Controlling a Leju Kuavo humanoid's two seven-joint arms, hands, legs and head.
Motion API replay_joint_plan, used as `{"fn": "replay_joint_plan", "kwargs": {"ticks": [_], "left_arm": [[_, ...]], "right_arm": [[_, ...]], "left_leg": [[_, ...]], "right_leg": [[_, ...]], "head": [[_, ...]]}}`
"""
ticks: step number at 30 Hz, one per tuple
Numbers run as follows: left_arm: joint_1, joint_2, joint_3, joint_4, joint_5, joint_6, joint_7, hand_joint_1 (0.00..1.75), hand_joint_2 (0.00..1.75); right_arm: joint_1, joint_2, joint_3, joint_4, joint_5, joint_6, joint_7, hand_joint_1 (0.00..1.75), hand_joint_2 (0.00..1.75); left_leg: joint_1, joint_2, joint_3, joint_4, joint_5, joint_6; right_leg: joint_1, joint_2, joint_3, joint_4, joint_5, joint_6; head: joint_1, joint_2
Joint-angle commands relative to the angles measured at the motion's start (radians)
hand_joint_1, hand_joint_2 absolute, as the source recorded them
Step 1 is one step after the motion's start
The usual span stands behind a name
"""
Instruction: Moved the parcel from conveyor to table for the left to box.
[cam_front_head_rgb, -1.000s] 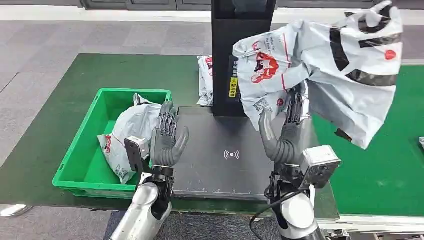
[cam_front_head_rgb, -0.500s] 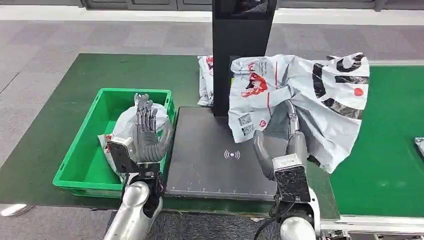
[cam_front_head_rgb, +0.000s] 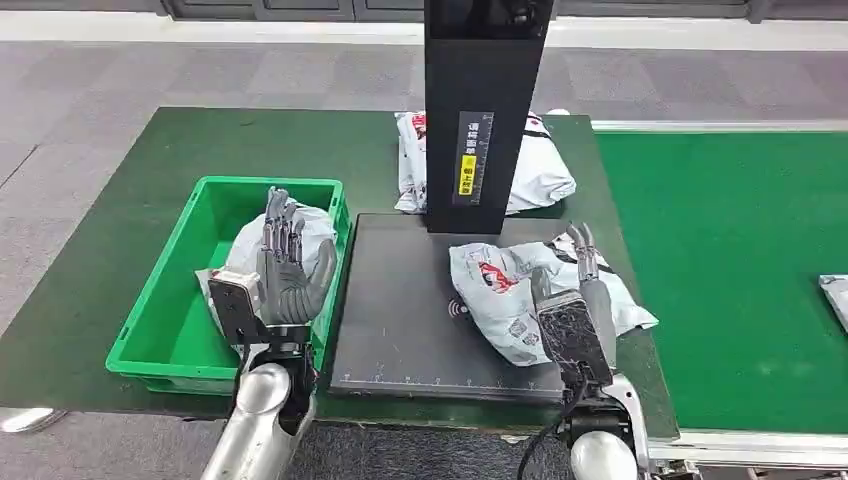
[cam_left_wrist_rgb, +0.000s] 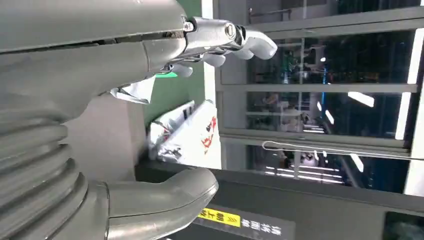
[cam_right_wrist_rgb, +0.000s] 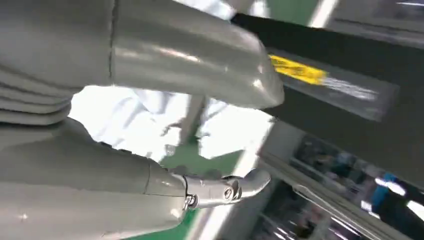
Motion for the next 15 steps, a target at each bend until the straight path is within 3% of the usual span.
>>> {"fn": "replay_joint_plan", "kwargs": {"ticks": [1,6,7,9,13,15], "left_arm": [[0.009,0.015,0.051,-0.011,-0.051,-0.003,0.054,0.0,1.75],[0.004,0.009,0.052,-0.01,-0.067,-0.01,0.075,0.0,1.75],[0.006,0.01,0.053,-0.012,-0.071,-0.011,0.078,0.0,1.75],[0.007,0.012,0.054,-0.012,-0.074,-0.011,0.08,0.0,1.75],[0.008,0.011,0.056,-0.012,-0.074,-0.011,0.08,0.0,1.75],[0.016,0.014,0.054,-0.017,-0.103,-0.007,0.089,0.0,1.75]], "right_arm": [[-0.102,-0.015,-0.127,0.423,0.092,0.083,0.085,0.0,0.0],[-0.078,-0.014,-0.069,0.389,0.149,0.159,0.095,0.0,0.0],[-0.068,-0.013,-0.053,0.364,0.101,0.202,0.052,0.0,0.0],[-0.064,-0.012,-0.048,0.349,0.095,0.207,0.045,0.0,0.0],[-0.057,-0.017,-0.046,0.334,0.092,0.212,0.047,0.0,0.0],[-0.038,-0.008,-0.055,0.276,-0.025,0.214,-0.088,0.0,0.0]], "left_leg": [[0.001,0.004,0.006,-0.004,0.001,0.001],[0.001,0.002,0.005,-0.005,0.001,0.001],[0.002,0.003,0.008,-0.008,0.003,0.001],[0.001,0.001,0.002,-0.001,0.0,0.0],[0.001,0.001,0.003,-0.002,0.0,0.0],[0.001,0.002,0.005,-0.004,0.0,0.0]], "right_leg": [[0.001,0.003,0.005,-0.006,0.003,0.0],[0.002,0.001,0.006,-0.006,0.003,0.0],[0.002,0.001,0.009,-0.011,0.004,-0.001],[0.001,0.0,0.002,-0.002,0.001,0.0],[0.001,0.0,0.004,-0.003,0.001,-0.001],[0.001,0.001,0.005,-0.004,0.001,-0.001]], "head": [[0.0,0.0],[0.0,0.0],[0.0,0.0],[0.0,0.0],[0.0,0.0],[0.0,0.0]]}}
